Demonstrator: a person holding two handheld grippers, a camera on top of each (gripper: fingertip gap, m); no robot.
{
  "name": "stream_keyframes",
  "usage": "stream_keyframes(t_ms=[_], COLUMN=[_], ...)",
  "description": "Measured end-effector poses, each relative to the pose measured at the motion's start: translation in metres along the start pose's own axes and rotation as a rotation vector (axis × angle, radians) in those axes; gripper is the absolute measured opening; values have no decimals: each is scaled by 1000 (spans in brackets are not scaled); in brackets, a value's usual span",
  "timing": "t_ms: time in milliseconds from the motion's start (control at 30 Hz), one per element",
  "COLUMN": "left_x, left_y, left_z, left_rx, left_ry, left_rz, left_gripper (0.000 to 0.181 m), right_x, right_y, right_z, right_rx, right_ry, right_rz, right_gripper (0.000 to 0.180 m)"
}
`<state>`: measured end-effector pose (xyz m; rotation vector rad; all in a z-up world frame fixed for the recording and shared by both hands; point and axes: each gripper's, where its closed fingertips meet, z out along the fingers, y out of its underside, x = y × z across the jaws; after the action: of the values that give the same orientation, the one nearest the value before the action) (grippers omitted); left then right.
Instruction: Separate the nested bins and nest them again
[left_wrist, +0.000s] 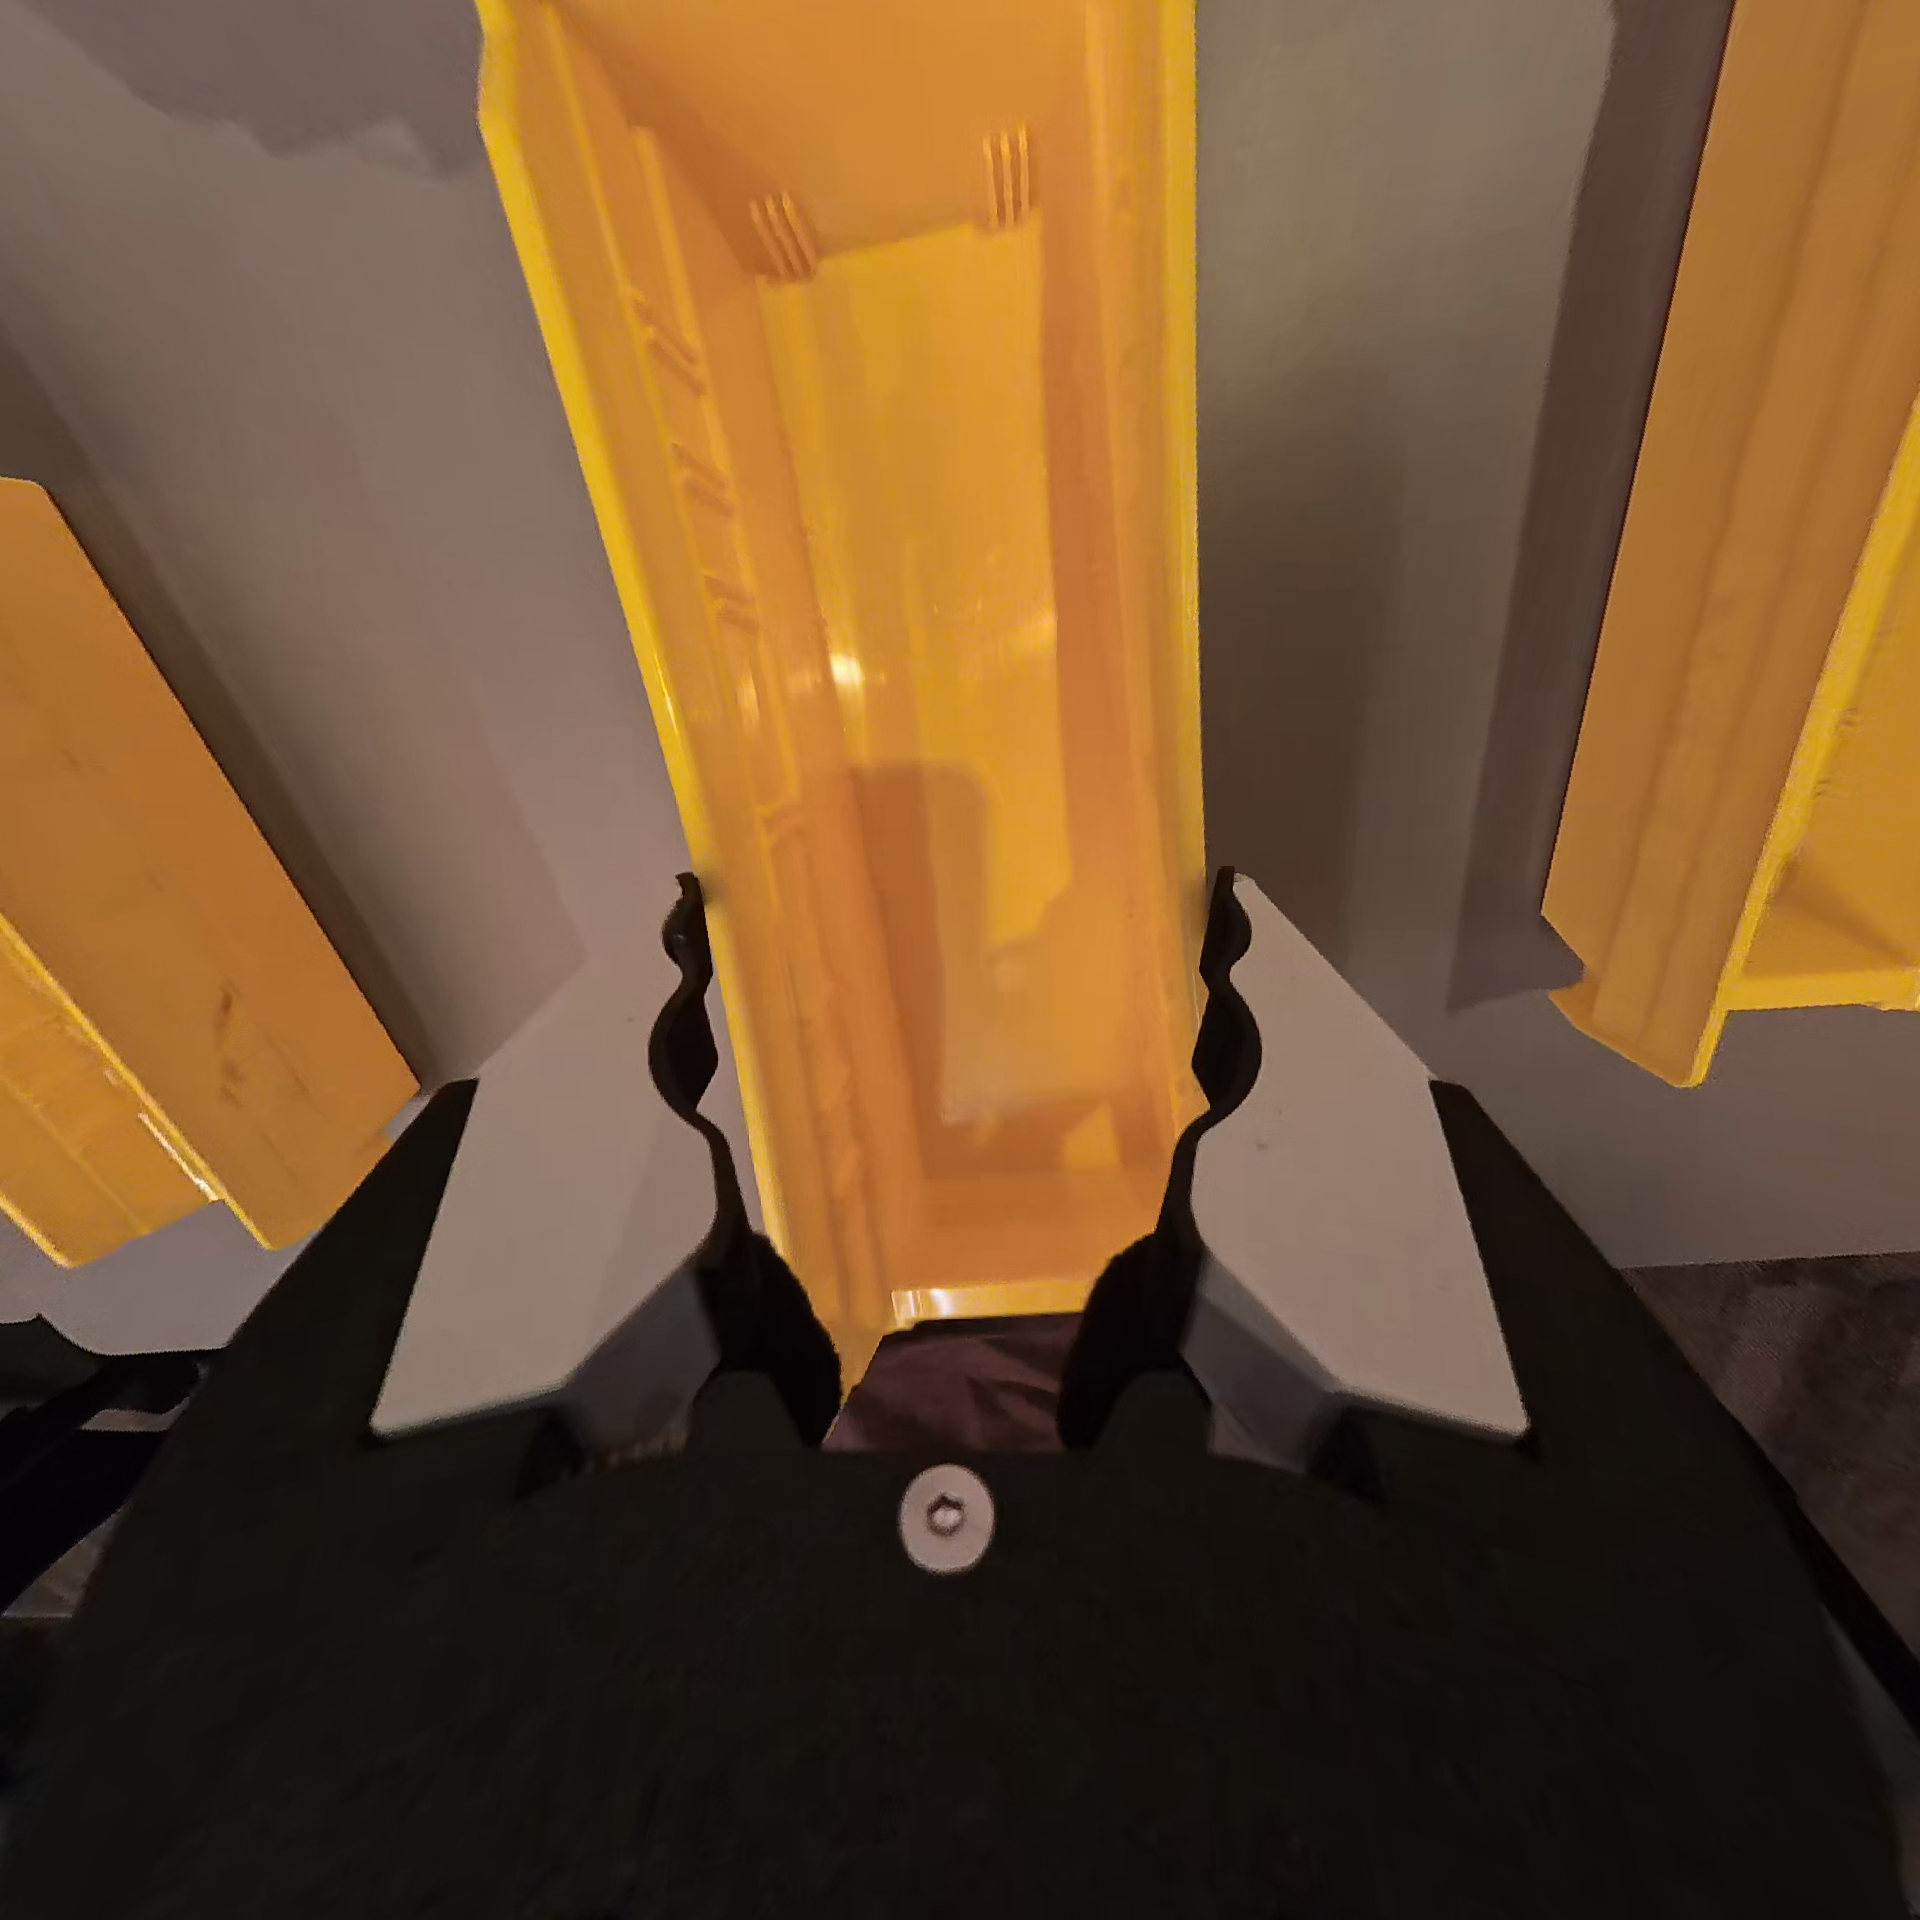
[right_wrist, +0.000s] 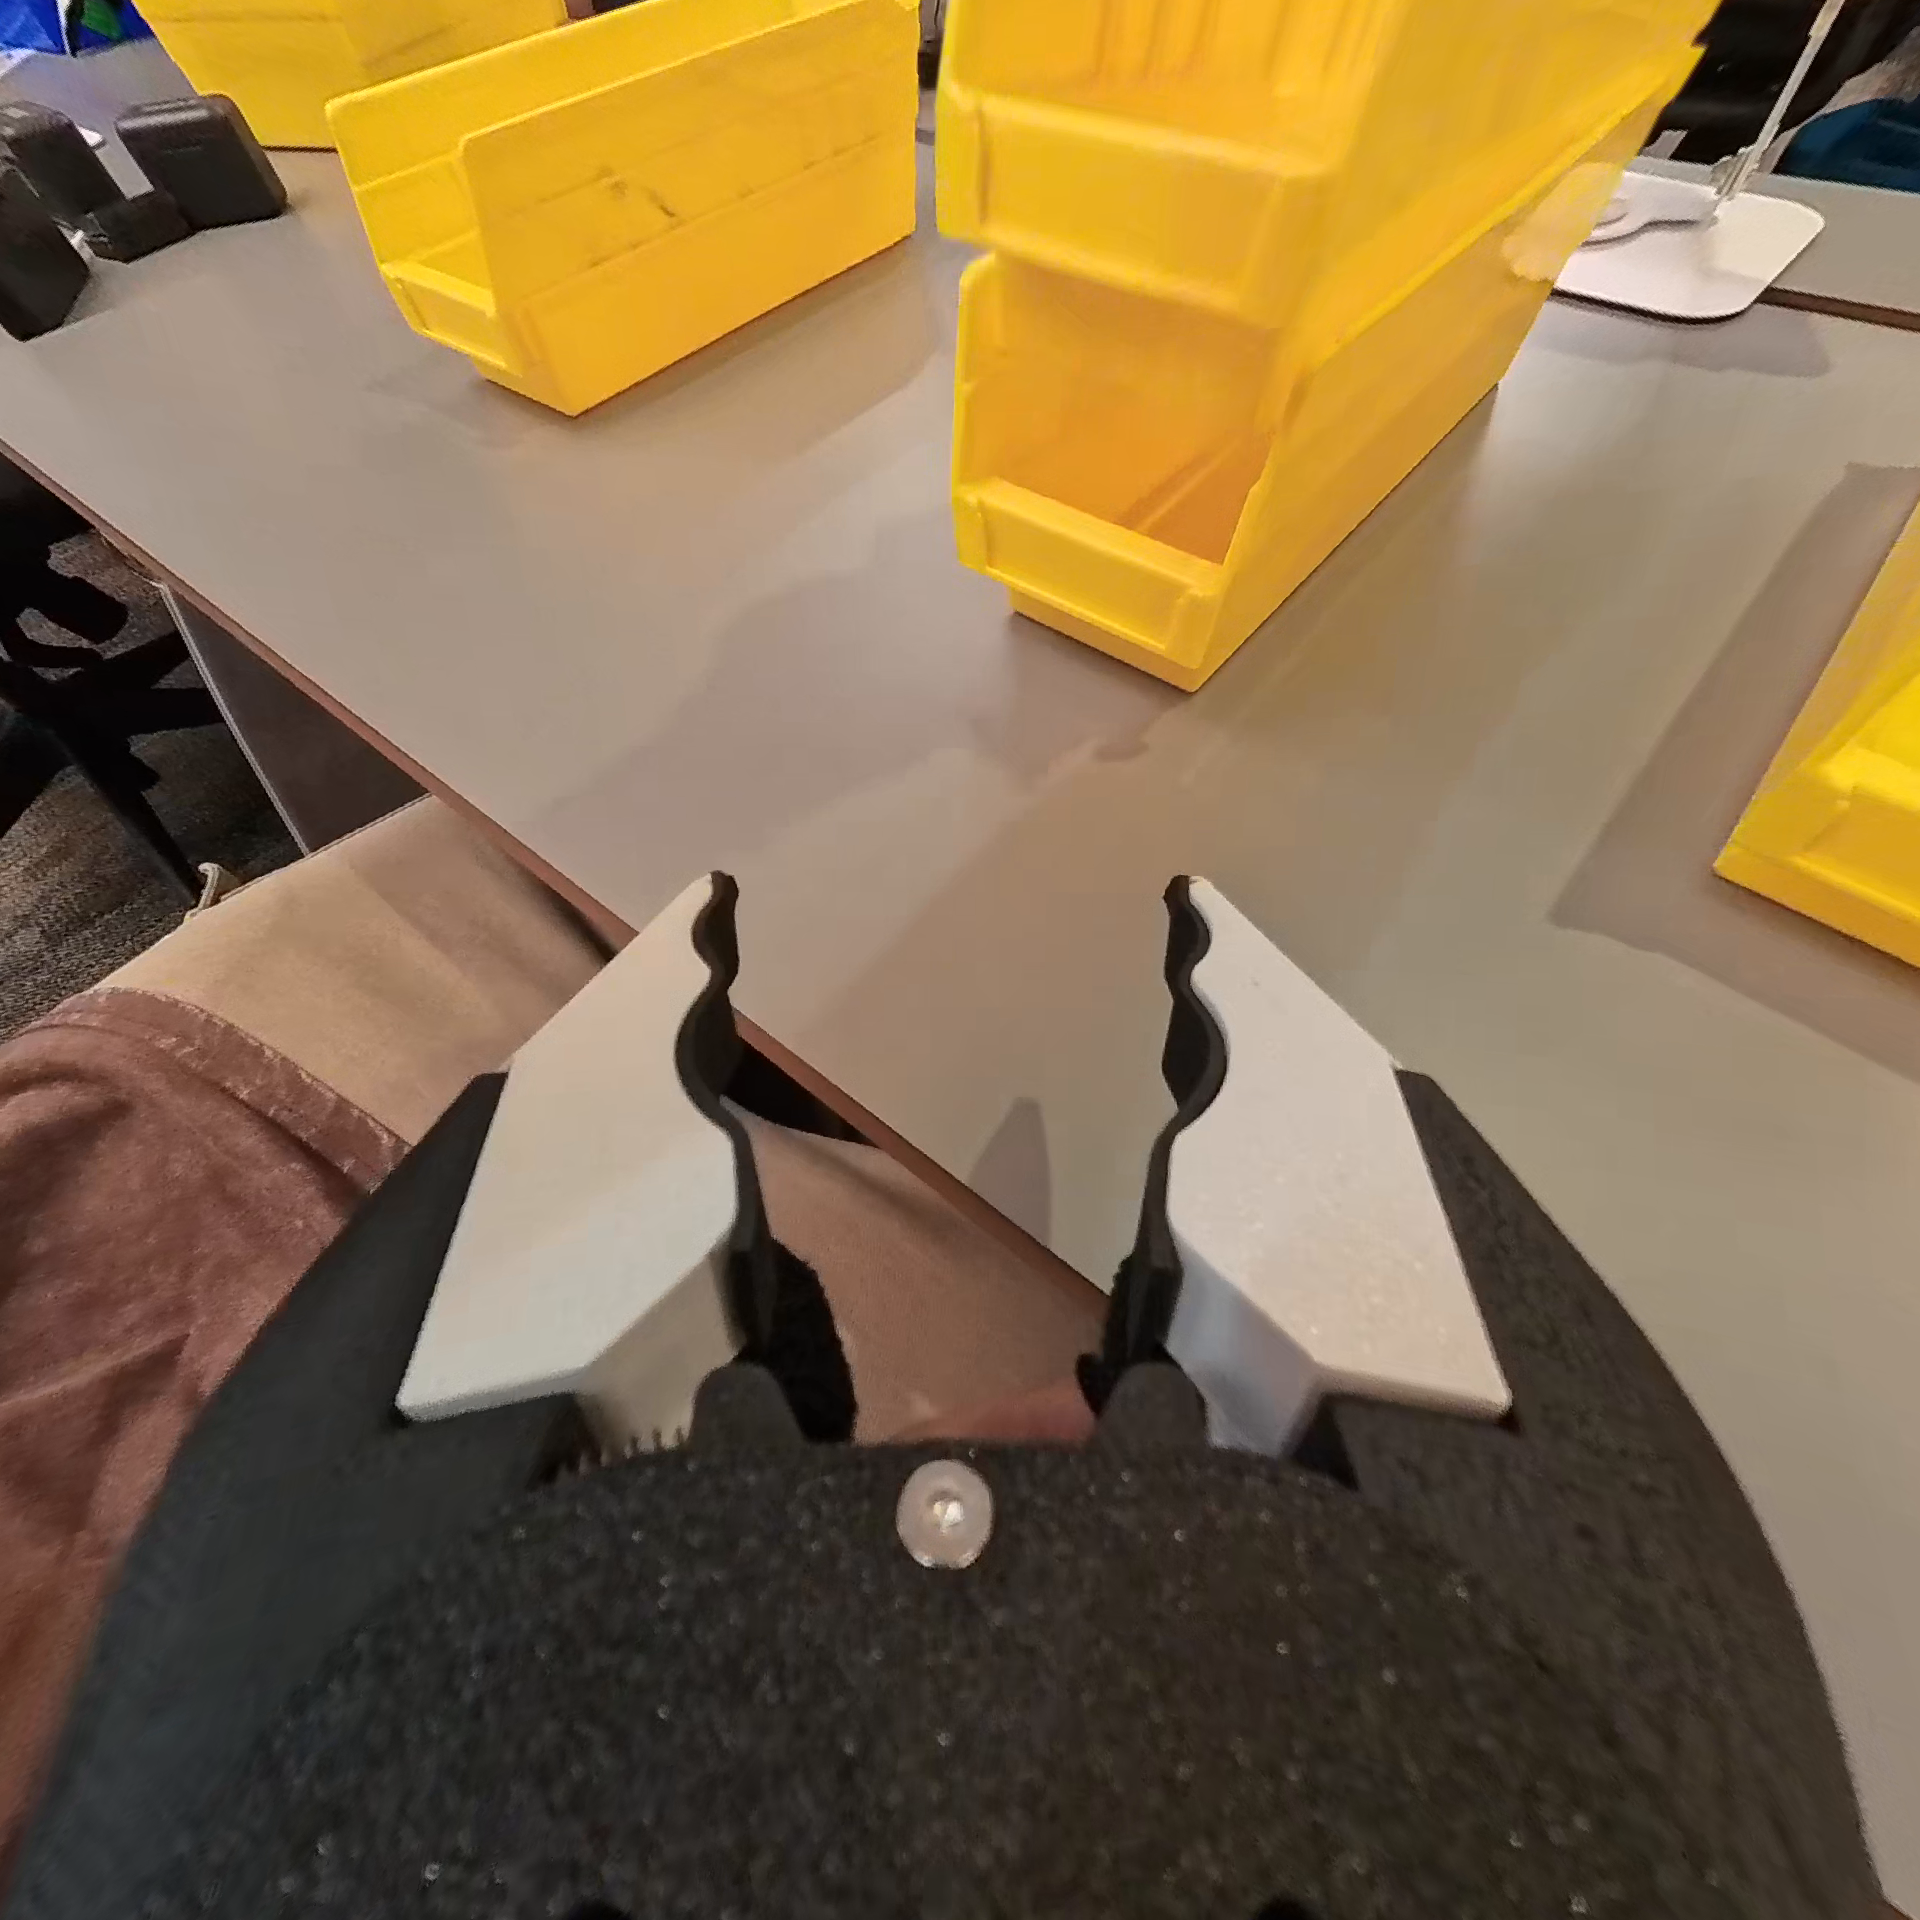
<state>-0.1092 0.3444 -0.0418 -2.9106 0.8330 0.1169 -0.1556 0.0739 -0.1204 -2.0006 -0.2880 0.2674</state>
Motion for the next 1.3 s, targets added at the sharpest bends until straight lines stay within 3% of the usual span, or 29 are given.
stream_keyframes(t_ms=[367, 567, 800, 1033, 1300], left_x=[-27, -54, -118, -167, -164], left_y=[-5, 5, 11, 25, 27], left_z=[-64, -64, -77, -31, 32], left_rx=[46, 17, 43, -4, -58], left_ry=[26, 7, -38, -67, -20], left_rz=[20, 37, -29, -79, -74], left_gripper=[95, 95, 95, 96, 95], right_x=[0, -6, -10, -8, -5], right_y=[1, 4, 10, 10, 10], right_z=[0, 4, 8, 7, 8], right_rx=[-4, -23, -50, -49, -49], right_ry=[-6, -12, -18, -13, -14], right_rz=[7, -9, -25, -25, -14], right_gripper=[83, 83, 83, 83, 83])
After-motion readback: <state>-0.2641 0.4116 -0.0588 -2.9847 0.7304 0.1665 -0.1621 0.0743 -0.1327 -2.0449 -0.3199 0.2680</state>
